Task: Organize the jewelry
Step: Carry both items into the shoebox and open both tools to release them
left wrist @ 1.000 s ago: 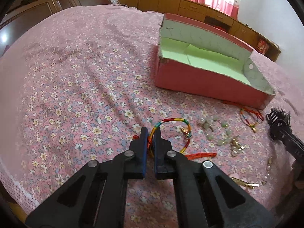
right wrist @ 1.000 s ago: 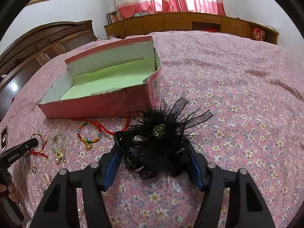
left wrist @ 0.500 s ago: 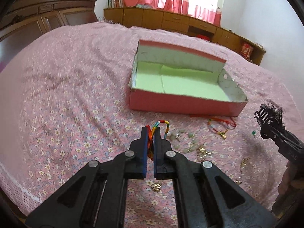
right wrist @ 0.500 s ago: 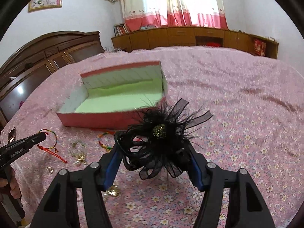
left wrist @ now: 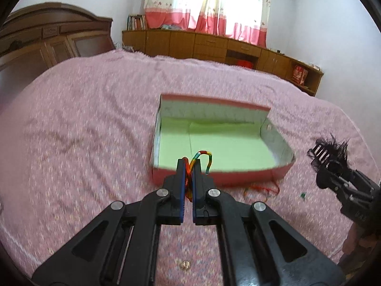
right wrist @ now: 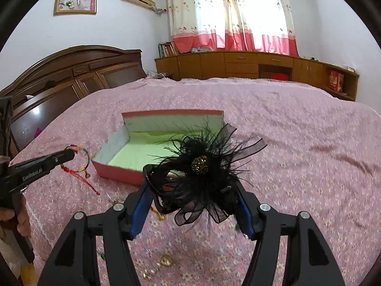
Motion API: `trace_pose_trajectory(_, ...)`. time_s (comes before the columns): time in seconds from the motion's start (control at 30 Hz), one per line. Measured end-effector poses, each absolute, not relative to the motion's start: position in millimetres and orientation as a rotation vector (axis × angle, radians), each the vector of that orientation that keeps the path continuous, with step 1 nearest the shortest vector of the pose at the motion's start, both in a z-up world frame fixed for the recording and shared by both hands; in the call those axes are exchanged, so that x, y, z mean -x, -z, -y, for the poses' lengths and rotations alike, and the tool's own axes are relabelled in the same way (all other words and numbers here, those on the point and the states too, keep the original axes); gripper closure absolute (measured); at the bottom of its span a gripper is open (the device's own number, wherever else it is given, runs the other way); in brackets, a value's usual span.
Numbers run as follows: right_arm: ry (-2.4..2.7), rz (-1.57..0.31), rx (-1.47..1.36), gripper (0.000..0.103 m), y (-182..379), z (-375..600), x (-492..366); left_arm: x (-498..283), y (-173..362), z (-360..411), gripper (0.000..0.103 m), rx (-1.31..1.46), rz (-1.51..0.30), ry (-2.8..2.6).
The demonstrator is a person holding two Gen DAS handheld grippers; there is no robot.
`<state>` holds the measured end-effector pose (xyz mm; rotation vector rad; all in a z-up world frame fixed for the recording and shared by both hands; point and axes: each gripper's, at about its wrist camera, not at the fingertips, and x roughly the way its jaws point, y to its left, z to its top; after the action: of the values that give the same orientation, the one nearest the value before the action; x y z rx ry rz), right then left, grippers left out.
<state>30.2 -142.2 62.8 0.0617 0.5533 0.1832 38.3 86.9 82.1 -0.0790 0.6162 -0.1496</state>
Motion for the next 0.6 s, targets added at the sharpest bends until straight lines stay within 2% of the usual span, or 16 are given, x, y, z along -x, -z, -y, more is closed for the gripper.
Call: trace_pose_trajectory(0.6, -0.231, -0.610, -0.092, 0.037, -79.2, 129.6, -124.6, -132.3, -88.1, -66.6, 0.103, 0.051, -0.628, 0.179)
